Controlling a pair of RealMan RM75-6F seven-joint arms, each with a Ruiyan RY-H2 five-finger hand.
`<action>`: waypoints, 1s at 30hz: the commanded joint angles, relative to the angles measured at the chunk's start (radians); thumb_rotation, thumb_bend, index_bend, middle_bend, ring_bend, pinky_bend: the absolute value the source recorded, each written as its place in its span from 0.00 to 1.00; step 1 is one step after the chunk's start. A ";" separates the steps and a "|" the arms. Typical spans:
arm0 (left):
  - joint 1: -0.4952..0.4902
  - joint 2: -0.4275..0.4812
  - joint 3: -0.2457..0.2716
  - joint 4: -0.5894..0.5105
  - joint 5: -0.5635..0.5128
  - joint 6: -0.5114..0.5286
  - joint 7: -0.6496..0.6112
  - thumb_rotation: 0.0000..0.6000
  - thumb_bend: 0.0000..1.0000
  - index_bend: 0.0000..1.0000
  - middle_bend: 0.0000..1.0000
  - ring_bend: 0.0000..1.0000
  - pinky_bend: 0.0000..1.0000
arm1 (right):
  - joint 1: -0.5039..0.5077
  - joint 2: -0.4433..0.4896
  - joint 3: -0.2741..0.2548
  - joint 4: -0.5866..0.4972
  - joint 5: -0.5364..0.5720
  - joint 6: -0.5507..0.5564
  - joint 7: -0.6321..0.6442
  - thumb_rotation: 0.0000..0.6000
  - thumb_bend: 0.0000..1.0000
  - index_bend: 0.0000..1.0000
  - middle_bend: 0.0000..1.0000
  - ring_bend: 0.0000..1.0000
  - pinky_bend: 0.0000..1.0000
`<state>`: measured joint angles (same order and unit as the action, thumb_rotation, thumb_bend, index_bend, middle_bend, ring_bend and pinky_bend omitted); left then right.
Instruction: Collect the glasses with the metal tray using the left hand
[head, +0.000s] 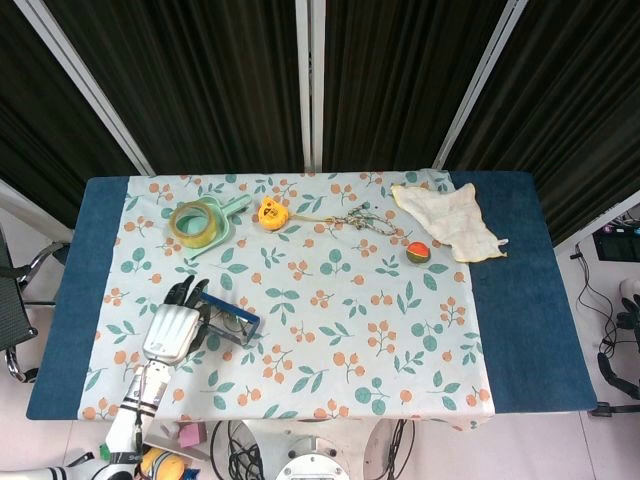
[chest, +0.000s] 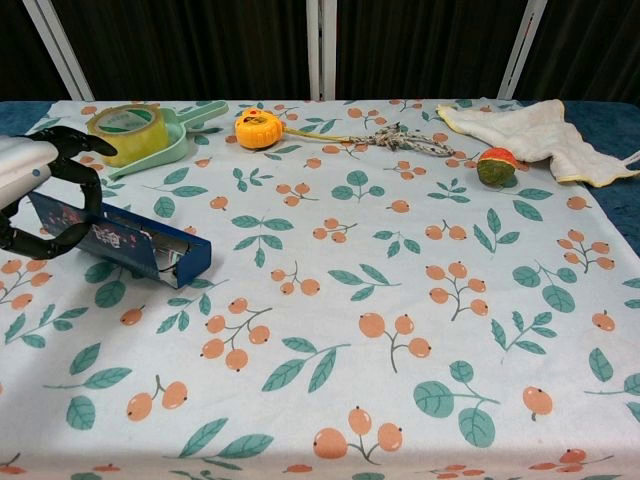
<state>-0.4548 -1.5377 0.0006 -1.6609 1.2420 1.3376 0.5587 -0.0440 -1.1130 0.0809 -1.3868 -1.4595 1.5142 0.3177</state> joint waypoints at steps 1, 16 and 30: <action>-0.035 -0.019 -0.049 -0.004 -0.073 -0.066 0.067 1.00 0.51 0.64 0.09 0.01 0.14 | -0.001 0.002 0.001 0.000 0.003 0.001 0.002 1.00 0.29 0.00 0.00 0.00 0.00; -0.120 -0.113 -0.128 0.103 -0.199 -0.132 0.192 1.00 0.50 0.62 0.09 0.01 0.14 | -0.005 -0.007 0.003 0.033 0.028 -0.015 0.030 1.00 0.29 0.00 0.00 0.00 0.00; -0.111 -0.164 -0.124 0.218 -0.026 -0.067 0.004 1.00 0.31 0.00 0.00 0.01 0.14 | -0.007 -0.010 0.006 0.038 0.027 -0.007 0.034 1.00 0.29 0.00 0.00 0.00 0.00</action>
<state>-0.5708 -1.6927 -0.1241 -1.4574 1.1992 1.2570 0.5793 -0.0512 -1.1231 0.0866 -1.3483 -1.4322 1.5070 0.3519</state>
